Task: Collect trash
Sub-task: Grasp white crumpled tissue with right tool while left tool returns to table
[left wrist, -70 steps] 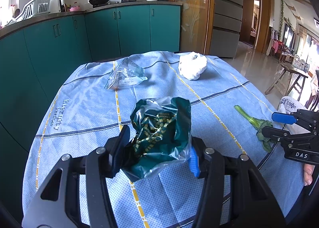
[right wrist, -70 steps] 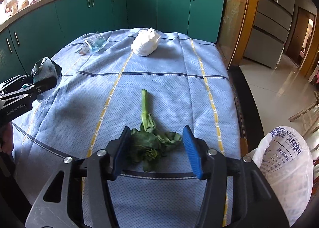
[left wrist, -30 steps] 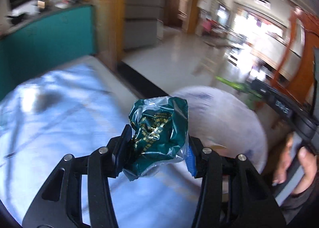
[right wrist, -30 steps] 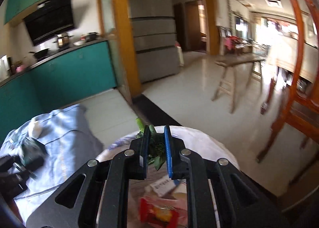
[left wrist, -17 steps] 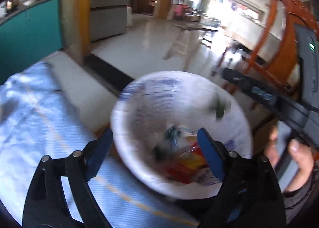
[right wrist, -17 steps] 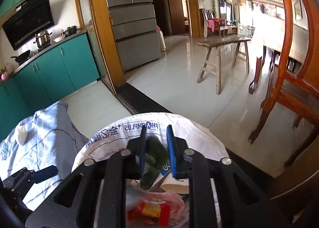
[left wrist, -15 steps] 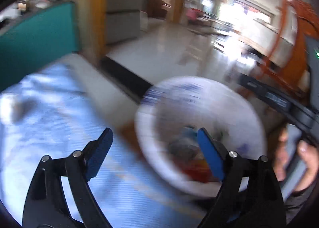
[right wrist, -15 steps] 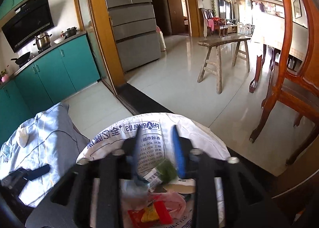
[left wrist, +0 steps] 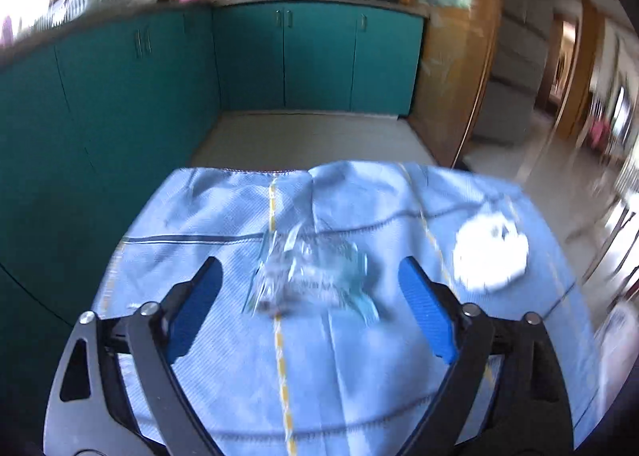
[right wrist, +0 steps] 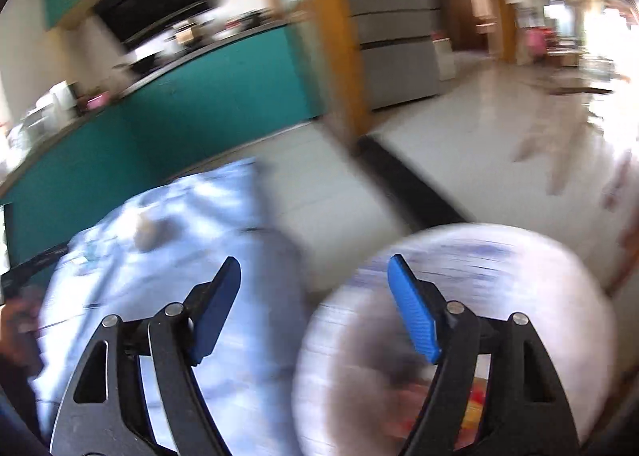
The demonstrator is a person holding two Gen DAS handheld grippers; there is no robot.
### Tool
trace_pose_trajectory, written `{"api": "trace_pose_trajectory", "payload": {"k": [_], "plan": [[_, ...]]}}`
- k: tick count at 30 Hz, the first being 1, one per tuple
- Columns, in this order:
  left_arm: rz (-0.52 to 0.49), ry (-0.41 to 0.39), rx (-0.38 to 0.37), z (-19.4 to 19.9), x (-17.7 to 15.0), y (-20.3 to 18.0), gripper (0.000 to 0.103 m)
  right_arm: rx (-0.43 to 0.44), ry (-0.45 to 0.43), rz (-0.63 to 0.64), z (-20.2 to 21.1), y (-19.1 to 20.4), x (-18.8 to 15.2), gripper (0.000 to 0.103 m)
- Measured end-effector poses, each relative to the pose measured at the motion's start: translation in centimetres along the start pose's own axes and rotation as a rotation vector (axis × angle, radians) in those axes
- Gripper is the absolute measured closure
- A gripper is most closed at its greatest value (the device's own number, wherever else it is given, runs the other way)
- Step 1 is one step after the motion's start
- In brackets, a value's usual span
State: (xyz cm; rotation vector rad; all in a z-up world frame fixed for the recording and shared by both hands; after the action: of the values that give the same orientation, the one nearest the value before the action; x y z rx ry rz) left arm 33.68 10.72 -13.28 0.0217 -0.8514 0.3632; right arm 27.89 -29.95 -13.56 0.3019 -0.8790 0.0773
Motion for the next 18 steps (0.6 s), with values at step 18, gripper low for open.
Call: {"api": "trace_pose_trajectory", "payload": {"k": [18], "plan": [[-0.232, 0.095, -0.021, -4.7, -2.6, -1.5, 0.038, 0.142, 0.198, 0.295, -18.6, 19.9, 3.7, 0.03]]}}
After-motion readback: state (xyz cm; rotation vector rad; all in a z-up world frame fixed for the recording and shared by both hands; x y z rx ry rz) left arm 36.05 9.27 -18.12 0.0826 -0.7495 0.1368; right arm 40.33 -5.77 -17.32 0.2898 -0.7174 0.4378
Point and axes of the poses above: each gripper's, at about its wrist camera, not at the fingertips, and z roughly against the way its jaws point, y to its left, x to its top, the point moved 4 cm from there along -z, roughly the way its jaws point, and after that the axes turned 5 degrees about z, right-handed, at the moved point
